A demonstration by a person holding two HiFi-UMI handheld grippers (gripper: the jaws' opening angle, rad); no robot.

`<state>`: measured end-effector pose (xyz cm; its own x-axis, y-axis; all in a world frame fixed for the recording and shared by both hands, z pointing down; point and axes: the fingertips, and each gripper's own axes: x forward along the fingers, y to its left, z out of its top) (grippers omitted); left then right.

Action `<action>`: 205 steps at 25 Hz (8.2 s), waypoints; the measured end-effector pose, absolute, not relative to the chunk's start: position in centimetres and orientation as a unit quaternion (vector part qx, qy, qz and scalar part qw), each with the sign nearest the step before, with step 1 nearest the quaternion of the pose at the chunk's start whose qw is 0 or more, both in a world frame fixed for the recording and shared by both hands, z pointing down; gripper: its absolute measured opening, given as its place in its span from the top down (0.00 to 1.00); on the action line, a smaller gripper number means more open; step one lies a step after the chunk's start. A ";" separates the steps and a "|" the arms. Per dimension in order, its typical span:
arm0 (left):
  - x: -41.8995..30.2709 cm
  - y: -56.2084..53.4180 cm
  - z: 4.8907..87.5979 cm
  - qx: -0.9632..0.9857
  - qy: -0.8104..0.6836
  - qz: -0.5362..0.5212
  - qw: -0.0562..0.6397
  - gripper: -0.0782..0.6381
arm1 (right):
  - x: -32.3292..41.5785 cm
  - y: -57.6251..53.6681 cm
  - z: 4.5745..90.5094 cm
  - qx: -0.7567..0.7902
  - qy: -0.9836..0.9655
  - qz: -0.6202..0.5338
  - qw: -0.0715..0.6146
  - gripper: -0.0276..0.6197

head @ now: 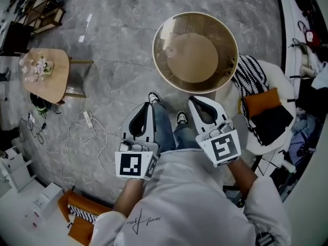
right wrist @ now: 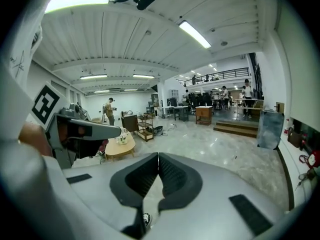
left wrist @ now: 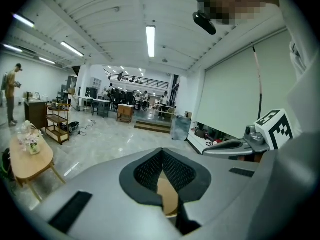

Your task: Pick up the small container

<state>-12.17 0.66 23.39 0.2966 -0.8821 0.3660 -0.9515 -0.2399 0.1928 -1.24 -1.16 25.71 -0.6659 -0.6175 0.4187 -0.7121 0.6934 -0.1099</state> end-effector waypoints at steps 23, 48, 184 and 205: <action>-15.0 -9.6 31.2 0.822 -0.512 0.122 0.216 0.87 | -6.5 -10.4 33.1 0.427 -0.881 0.139 0.150 0.93; -16.3 -10.8 43.9 0.818 -0.513 0.128 0.226 0.87 | -8.4 -11.7 45.5 0.443 -0.866 0.185 0.139 0.93; -17.2 -16.6 56.2 0.812 -0.488 0.148 0.283 0.87 | -7.0 -25.3 67.5 0.526 -0.800 0.189 0.218 0.75; -14.9 -14.6 53.0 0.824 -0.472 0.160 0.270 0.87 | -4.6 -22.9 62.8 0.523 -0.800 0.212 0.203 0.75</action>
